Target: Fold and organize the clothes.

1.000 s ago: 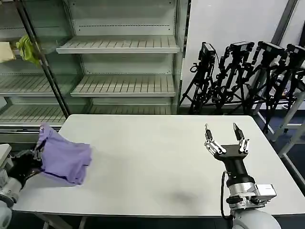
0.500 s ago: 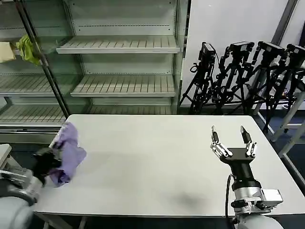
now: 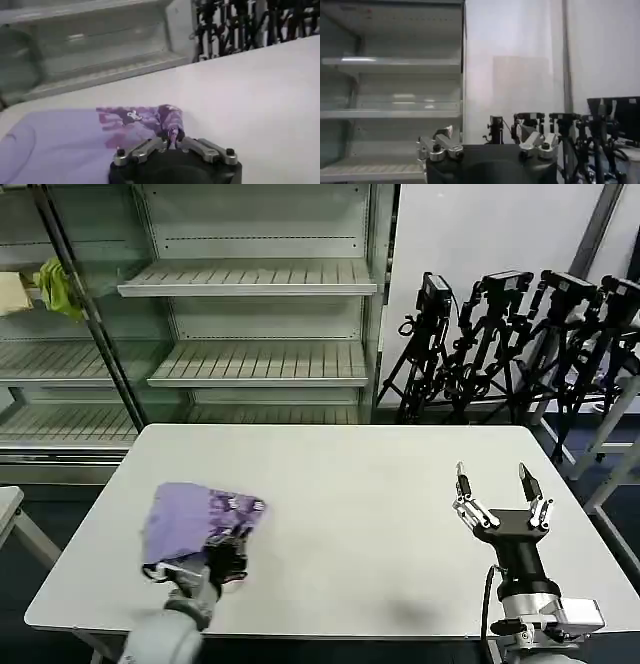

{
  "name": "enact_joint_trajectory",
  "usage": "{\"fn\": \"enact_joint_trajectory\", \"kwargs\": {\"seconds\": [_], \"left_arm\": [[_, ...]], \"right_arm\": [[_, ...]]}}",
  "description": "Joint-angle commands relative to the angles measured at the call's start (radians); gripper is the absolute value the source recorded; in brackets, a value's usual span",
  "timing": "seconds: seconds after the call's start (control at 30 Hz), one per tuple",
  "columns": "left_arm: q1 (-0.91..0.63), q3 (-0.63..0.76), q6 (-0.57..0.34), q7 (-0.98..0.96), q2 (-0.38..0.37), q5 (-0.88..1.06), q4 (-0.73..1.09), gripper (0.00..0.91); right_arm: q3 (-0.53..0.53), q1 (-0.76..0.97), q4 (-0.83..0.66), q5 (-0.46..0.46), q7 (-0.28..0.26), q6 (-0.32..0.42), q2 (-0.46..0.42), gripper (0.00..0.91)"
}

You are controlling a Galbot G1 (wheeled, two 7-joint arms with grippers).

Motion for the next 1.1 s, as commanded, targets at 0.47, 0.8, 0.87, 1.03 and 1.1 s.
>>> {"fn": "enact_joint_trajectory", "kwargs": {"seconds": [0.47, 0.8, 0.87, 1.03, 1.1], "left_arm": [[-0.098, 0.087, -0.054, -0.022, -0.143, -0.118, -0.049, 0.907], [-0.05, -0.017, -0.044, -0.019, -0.101, -0.204, -0.226, 0.907], [-0.034, -0.029, -0.044, -0.016, -0.094, -0.213, -0.254, 0.907], [-0.006, -0.043, -0.042, -0.015, -0.101, -0.213, -0.299, 0.907], [0.0, -0.054, -0.041, -0.018, -0.107, -0.213, -0.31, 0.907]], "right_arm": [[-0.085, 0.017, -0.052, -0.02, -0.004, -0.027, 0.001, 0.907], [-0.147, 0.052, -0.083, -0.021, -0.004, -0.049, 0.007, 0.907], [-0.166, 0.064, -0.096, -0.024, -0.005, -0.052, 0.012, 0.907], [-0.203, 0.092, -0.111, -0.026, -0.003, -0.056, 0.019, 0.907], [-0.215, 0.103, -0.113, -0.022, -0.005, -0.063, 0.019, 0.907]]}}
